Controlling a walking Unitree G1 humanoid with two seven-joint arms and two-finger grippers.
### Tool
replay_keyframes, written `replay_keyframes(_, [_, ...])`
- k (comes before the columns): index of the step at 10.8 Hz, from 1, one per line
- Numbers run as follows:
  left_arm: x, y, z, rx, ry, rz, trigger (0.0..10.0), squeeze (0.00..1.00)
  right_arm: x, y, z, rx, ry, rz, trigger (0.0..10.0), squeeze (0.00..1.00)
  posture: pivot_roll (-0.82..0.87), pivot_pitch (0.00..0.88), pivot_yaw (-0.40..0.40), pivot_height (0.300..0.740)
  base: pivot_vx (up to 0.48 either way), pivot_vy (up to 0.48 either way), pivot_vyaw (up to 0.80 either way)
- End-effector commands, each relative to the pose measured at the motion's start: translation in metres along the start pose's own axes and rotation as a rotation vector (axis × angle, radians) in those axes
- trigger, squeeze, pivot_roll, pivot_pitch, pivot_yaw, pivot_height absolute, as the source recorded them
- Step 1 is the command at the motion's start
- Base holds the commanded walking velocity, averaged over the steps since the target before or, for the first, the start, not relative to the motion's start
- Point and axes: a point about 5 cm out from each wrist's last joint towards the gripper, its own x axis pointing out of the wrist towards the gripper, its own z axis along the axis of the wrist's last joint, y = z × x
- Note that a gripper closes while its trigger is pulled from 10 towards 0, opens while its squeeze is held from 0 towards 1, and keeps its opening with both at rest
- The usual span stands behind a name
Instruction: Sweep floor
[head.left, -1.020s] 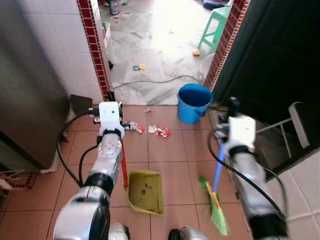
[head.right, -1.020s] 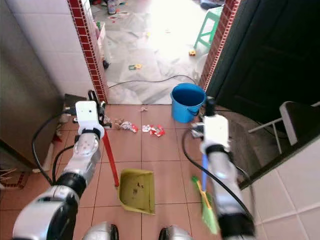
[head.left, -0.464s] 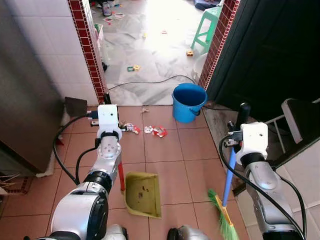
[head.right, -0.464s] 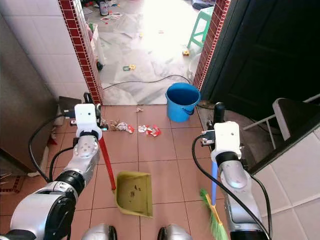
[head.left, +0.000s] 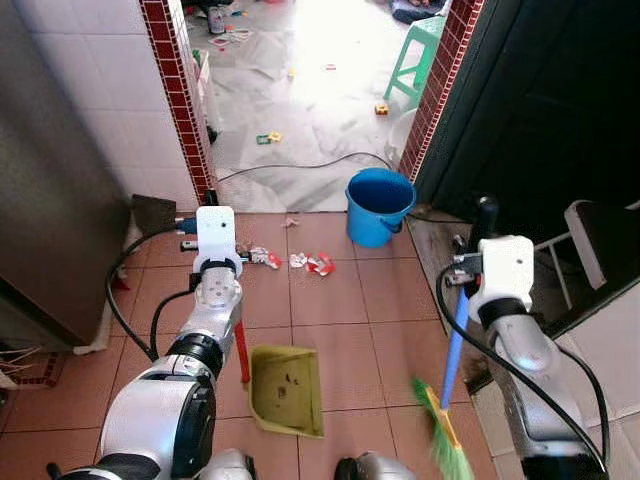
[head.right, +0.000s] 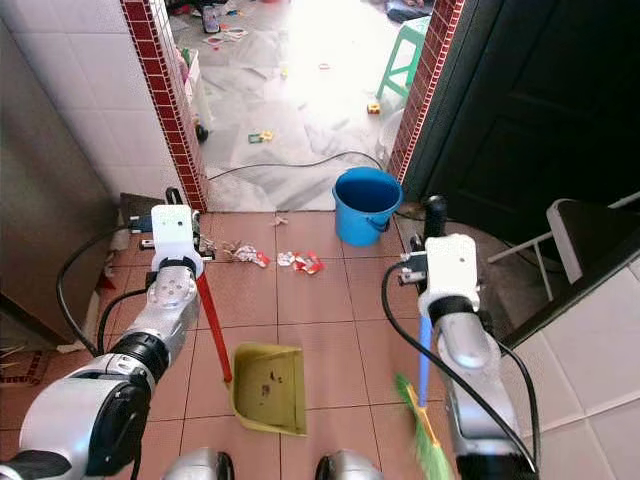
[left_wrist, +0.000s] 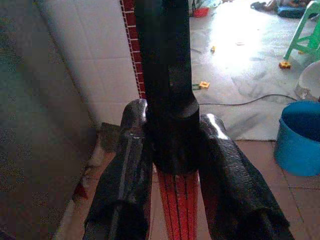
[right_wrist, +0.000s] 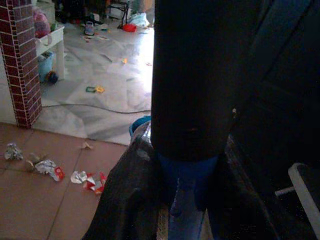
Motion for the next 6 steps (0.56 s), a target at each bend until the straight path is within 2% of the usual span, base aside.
replay_keyframes(1, [-0.009,-0.004,-0.020,0.019,0.079,-0.051,10.0,0.05,0.004,0.000,0.006,-0.006,-0.031,-0.007,10.0,0.00,-0.17,0.004,-0.056,0.740,0.000,0.000,0.00])
replay_keyframes(2, [-0.012,-0.003,-0.025,0.038,0.096,-0.041,10.0,0.14,0.005,0.002,0.007,-0.003,-0.032,-0.006,10.0,0.00,-0.17,0.001,-0.056,0.740,0.000,0.000,0.00])
replay_keyframes(3, [-0.015,-0.003,-0.032,0.020,0.138,-0.045,10.0,0.55,0.007,0.003,0.007,-0.002,-0.037,-0.005,10.0,0.00,-0.17,0.000,-0.057,0.740,0.000,0.000,0.00])
replay_keyframes(4, [-0.015,-0.005,-0.033,-0.020,0.158,-0.070,10.0,1.00,0.009,0.003,0.008,-0.002,-0.040,-0.005,10.0,0.00,-0.16,0.000,-0.058,0.740,0.000,0.000,0.00])
replay_keyframes(6, [-0.015,-0.008,-0.031,0.012,0.160,-0.096,10.0,1.00,0.011,0.003,0.008,-0.003,-0.044,-0.007,10.0,0.00,-0.16,0.000,-0.055,0.740,0.000,0.000,0.00])
